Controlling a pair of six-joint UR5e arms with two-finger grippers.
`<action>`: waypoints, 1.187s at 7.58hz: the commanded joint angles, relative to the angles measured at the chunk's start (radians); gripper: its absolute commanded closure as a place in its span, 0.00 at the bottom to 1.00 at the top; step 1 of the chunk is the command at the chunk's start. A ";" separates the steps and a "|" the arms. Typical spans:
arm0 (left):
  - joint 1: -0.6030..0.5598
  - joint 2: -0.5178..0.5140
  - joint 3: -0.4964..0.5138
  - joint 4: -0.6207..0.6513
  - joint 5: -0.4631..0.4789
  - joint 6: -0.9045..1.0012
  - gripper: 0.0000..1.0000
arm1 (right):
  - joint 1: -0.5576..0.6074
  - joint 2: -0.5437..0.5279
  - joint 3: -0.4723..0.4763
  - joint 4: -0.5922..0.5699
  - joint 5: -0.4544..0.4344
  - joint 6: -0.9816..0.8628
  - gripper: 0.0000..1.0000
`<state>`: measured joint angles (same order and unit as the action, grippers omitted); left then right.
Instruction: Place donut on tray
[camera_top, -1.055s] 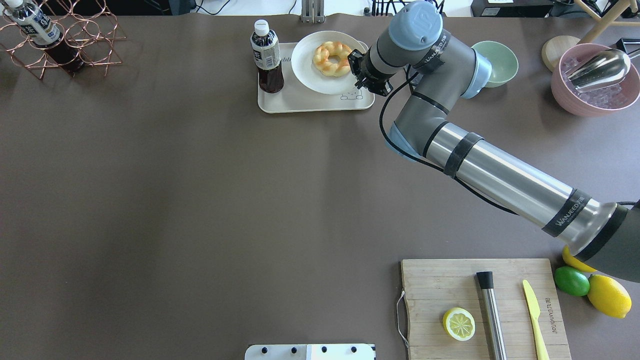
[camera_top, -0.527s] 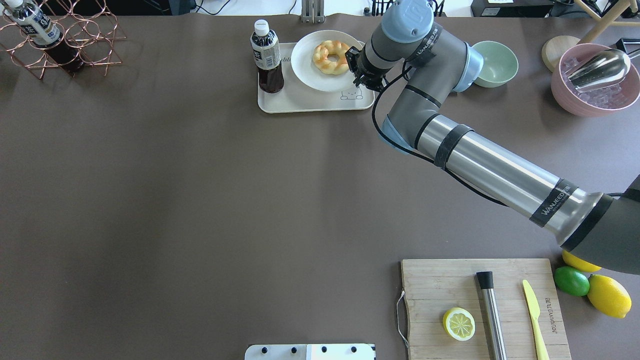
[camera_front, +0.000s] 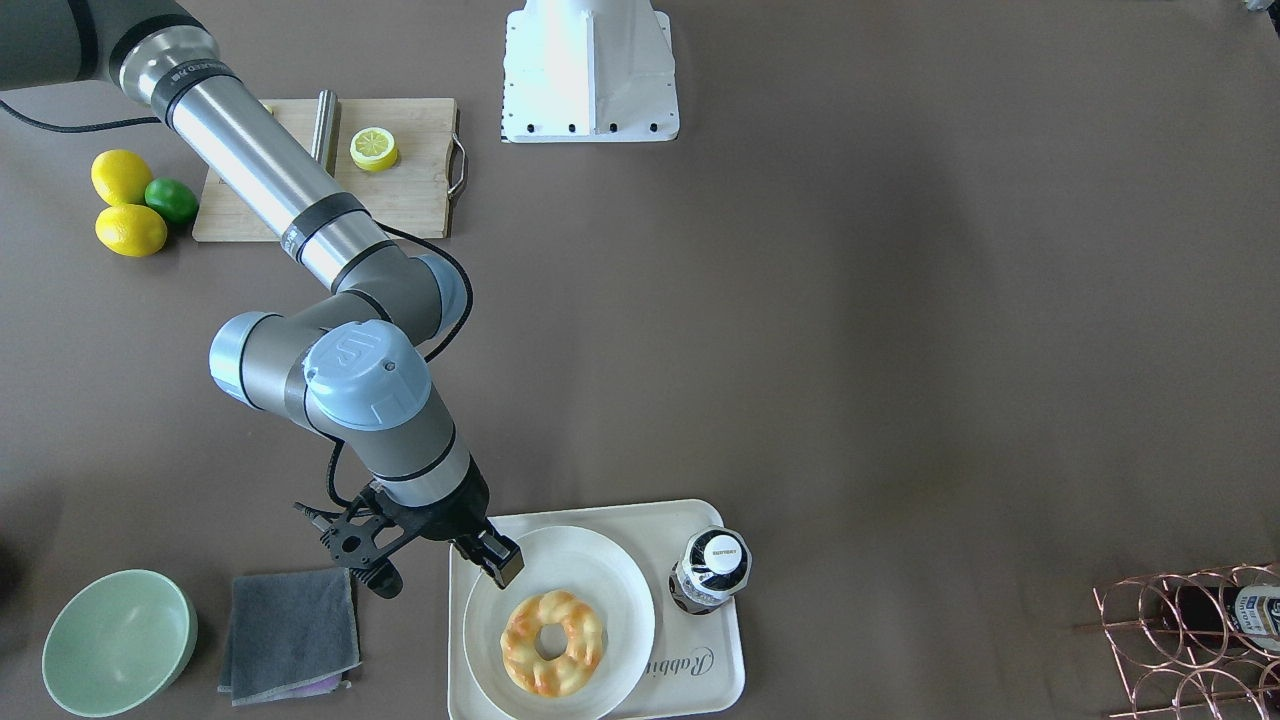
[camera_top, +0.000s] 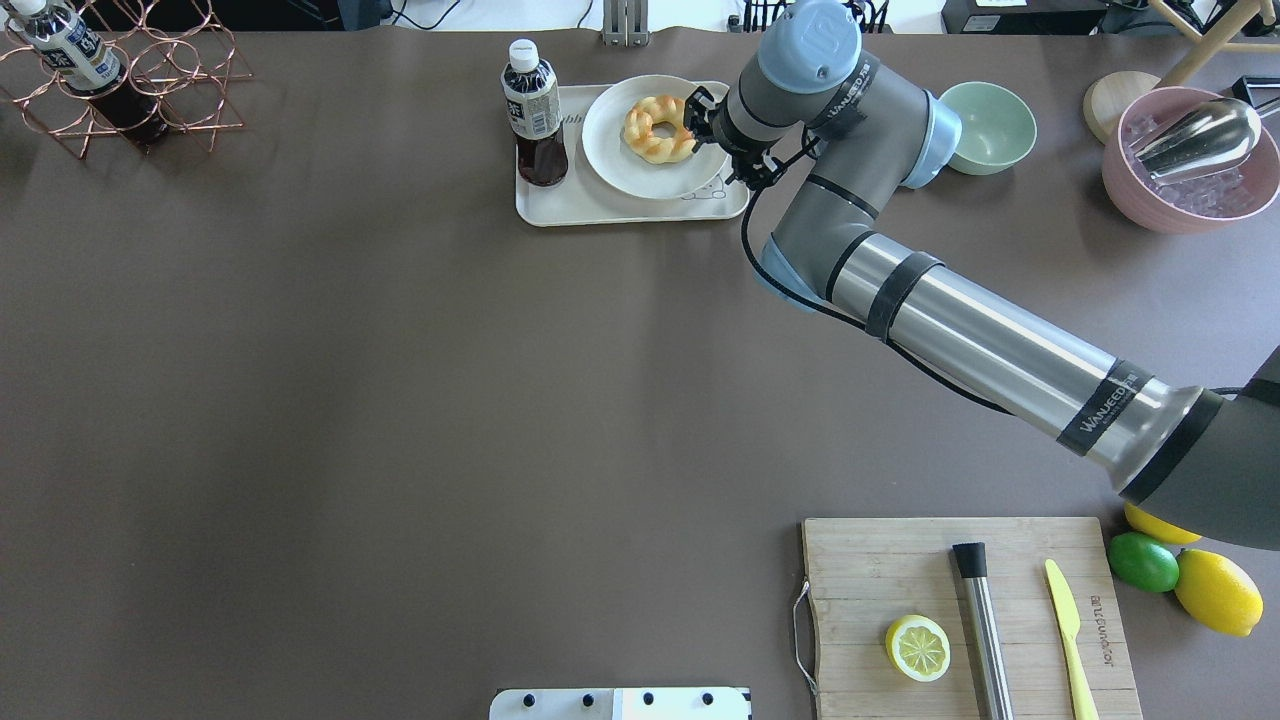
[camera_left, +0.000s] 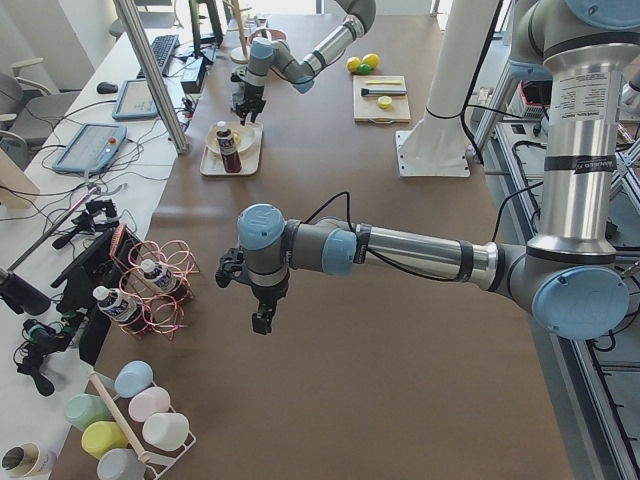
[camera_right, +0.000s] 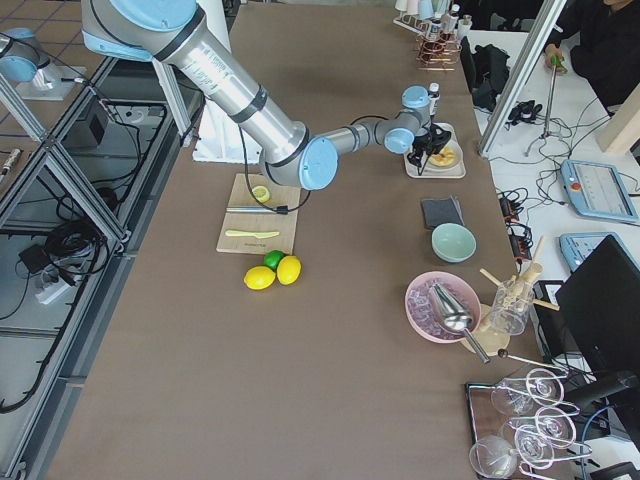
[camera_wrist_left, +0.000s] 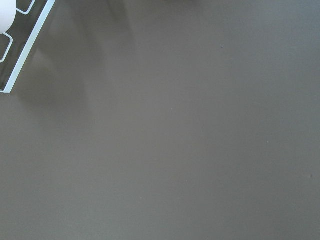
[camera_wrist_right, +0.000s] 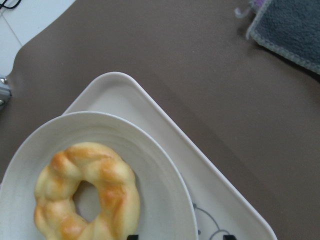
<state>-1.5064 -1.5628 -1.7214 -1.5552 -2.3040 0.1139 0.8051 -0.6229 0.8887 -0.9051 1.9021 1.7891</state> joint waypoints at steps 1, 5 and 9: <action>-0.002 -0.008 0.005 0.001 0.000 -0.002 0.02 | 0.093 -0.044 0.187 -0.067 0.140 -0.025 0.00; -0.058 -0.006 0.041 -0.002 -0.002 0.006 0.02 | 0.189 -0.407 0.849 -0.602 0.175 -0.374 0.00; -0.086 0.000 0.045 -0.011 -0.006 0.006 0.02 | 0.388 -0.757 1.032 -0.989 0.135 -1.264 0.00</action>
<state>-1.5828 -1.5601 -1.6809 -1.5611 -2.3107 0.1205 1.0943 -1.2328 1.8979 -1.7629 2.0639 0.9879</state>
